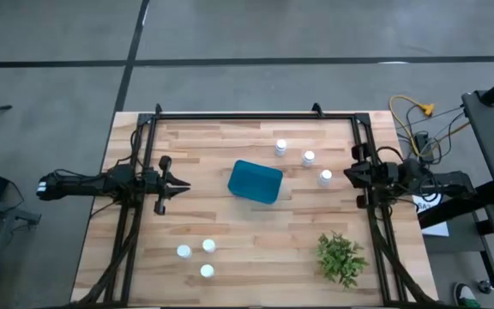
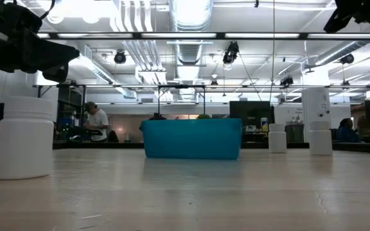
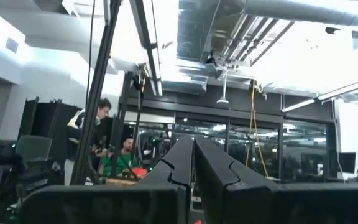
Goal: Pick and place pill bottles into a basket
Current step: Put the white pill bottle into the blue bin
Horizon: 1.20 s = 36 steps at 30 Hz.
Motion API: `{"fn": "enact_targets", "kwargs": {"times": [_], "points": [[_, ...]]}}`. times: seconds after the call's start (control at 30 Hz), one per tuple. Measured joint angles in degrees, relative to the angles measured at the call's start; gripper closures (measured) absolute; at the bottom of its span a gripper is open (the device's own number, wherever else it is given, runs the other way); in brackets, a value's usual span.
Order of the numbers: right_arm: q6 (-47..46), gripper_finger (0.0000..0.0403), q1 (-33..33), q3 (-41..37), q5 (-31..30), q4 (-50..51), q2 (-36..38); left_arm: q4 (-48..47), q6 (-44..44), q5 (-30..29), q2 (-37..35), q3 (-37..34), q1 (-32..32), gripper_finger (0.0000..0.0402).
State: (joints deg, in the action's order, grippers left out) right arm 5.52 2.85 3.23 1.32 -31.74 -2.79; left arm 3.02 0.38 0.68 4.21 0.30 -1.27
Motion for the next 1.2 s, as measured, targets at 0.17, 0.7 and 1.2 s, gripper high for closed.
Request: {"fn": "enact_targets", "kwargs": {"times": [0.17, 0.7, 1.2], "points": [[2.41, 0.0394, 0.00, 5.47, 0.02, 5.20, -0.01, -0.01, 0.00, 0.01, 0.01, 0.00, 0.00, 0.0369], [11.14, 0.0394, 0.00, 31.50, -2.00, 30.74, -11.75, 0.01, 0.01, -0.01, 0.00, 0.00, 0.01, 0.0369], [10.56, 0.0394, 0.00, 56.79, -25.54, 61.97, -30.09, -0.01, 0.01, 0.00, 0.01, 0.00, 0.01, 0.0369]]}}
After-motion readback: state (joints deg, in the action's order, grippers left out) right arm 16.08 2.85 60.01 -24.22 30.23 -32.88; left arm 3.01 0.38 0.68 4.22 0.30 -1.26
